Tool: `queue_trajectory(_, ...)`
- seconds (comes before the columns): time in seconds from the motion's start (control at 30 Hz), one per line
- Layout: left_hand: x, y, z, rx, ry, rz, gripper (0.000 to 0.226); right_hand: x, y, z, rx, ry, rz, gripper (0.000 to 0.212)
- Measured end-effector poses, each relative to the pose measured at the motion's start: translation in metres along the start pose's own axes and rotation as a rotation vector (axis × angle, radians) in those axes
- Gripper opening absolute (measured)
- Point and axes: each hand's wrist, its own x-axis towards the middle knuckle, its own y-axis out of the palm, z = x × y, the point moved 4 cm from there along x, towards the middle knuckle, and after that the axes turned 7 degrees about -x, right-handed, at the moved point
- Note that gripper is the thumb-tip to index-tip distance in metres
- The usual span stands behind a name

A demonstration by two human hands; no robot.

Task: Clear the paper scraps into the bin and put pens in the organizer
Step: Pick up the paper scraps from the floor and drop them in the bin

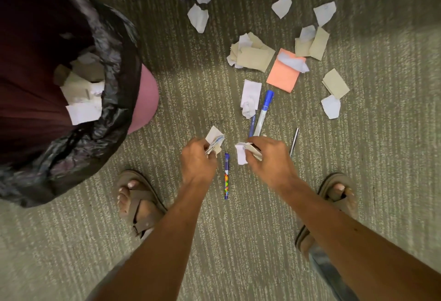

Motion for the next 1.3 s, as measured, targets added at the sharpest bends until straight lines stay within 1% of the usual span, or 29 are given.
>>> queue_trajectory(0.13,-0.013,-0.031,-0.017,-0.130,-0.060,0.002,0.023,-0.003,-0.037,0.024,-0.013,-0.027,0.006,0.032)
queue_trajectory(0.23,-0.024,-0.063,-0.037,-0.186,-0.018,0.024,0.029,-0.006,-0.071,0.045,-0.015,-0.039,-0.020,0.031)
queue_trajectory(0.37,-0.041,-0.119,-0.064,-0.351,0.048,-0.031,0.036,-0.011,-0.120,0.083,0.003,-0.039,-0.105,0.024)
queue_trajectory(0.43,-0.046,-0.151,-0.073,-0.377,0.050,-0.060,0.041,-0.010,-0.140,0.109,0.008,-0.050,-0.119,0.020)
queue_trajectory(0.5,-0.050,-0.184,-0.079,-0.381,0.080,-0.095,0.038,-0.008,-0.158,0.139,0.018,-0.063,-0.141,0.019)
queue_trajectory(0.57,-0.054,-0.219,-0.083,-0.379,0.129,-0.159,0.026,-0.004,-0.172,0.171,0.056,-0.084,-0.181,0.017)
queue_trajectory(0.6,-0.056,-0.233,-0.083,-0.391,0.125,-0.191,0.022,-0.001,-0.178,0.187,0.086,-0.090,-0.196,0.016)
queue_trajectory(0.67,-0.060,-0.261,-0.073,-0.485,0.031,-0.267,0.022,0.006,-0.185,0.220,0.130,-0.098,-0.194,0.013)
queue_trajectory(0.73,-0.062,-0.286,-0.056,-0.657,-0.144,-0.357,0.024,0.013,-0.189,0.255,0.167,-0.121,-0.174,0.010)
queue_trajectory(0.8,-0.060,-0.306,-0.036,-0.868,-0.325,-0.438,0.028,0.022,-0.188,0.289,0.199,-0.137,-0.142,0.011)
queue_trajectory(0.87,-0.054,-0.319,-0.018,-1.038,-0.444,-0.486,0.030,0.032,-0.181,0.315,0.236,-0.088,-0.107,0.013)
queue_trajectory(0.93,-0.042,-0.329,-0.003,-1.133,-0.496,-0.507,0.028,0.044,-0.168,0.331,0.304,0.036,-0.047,0.017)
queue_trajectory(1.0,-0.030,-0.335,0.010,-1.187,-0.517,-0.512,0.026,0.054,-0.151,0.341,0.356,0.160,-0.002,0.019)
queue_trajectory(1.13,-0.010,-0.338,0.035,-1.173,-0.573,-0.505,0.025,0.066,-0.125,0.347,0.395,0.348,-0.030,0.021)
queue_trajectory(1.3,-0.005,-0.335,0.044,-1.132,-0.632,-0.478,0.026,0.071,-0.104,0.351,0.449,0.464,-0.032,0.031)
